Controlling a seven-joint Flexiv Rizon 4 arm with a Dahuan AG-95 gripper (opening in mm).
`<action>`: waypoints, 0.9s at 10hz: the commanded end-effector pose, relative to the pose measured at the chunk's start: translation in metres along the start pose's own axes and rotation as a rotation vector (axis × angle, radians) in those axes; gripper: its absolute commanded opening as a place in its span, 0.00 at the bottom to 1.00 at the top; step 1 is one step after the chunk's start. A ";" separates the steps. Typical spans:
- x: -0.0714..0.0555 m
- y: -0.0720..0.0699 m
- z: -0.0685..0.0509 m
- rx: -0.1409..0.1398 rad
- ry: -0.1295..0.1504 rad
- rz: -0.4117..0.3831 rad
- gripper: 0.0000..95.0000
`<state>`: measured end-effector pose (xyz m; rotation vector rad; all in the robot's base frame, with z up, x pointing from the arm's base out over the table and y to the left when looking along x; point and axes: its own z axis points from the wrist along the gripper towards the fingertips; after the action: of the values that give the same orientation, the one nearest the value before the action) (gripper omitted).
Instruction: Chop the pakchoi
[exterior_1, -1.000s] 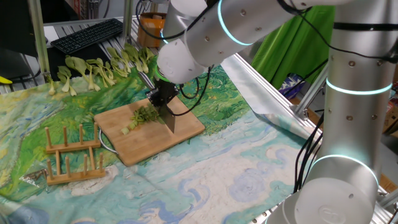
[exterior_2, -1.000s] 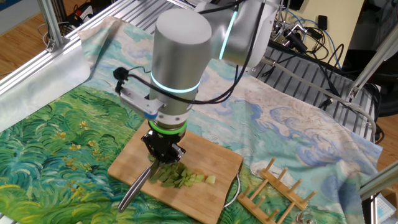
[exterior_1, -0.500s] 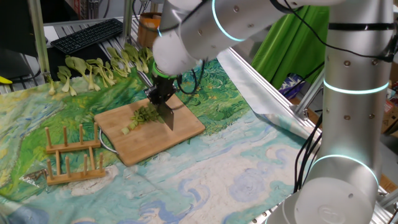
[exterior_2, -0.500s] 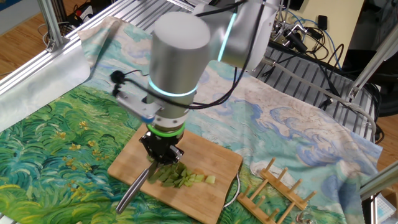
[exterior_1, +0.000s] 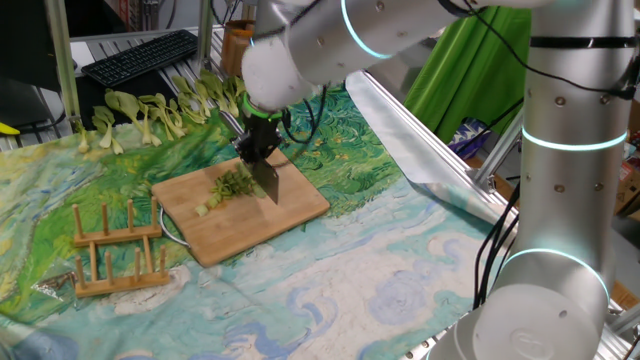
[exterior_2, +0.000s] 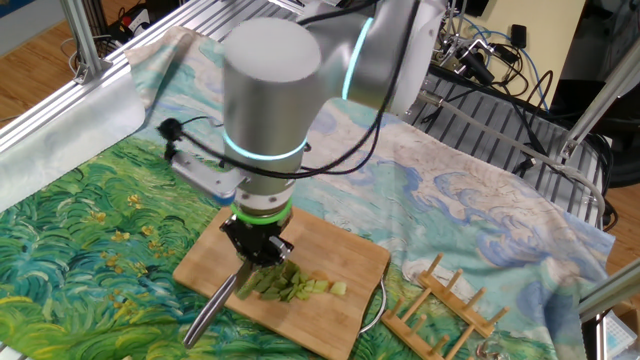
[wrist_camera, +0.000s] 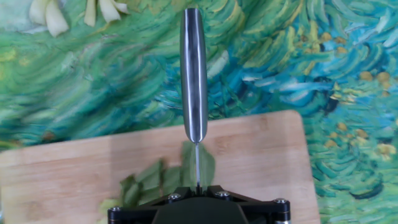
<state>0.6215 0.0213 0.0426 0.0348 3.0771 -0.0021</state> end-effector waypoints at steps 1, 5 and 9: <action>-0.002 -0.001 0.003 0.008 -0.014 -0.006 0.00; -0.012 -0.001 0.013 -0.006 -0.005 -0.012 0.00; -0.011 0.003 0.014 -0.005 0.053 -0.009 0.00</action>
<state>0.6332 0.0222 0.0333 0.0191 3.1241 0.0028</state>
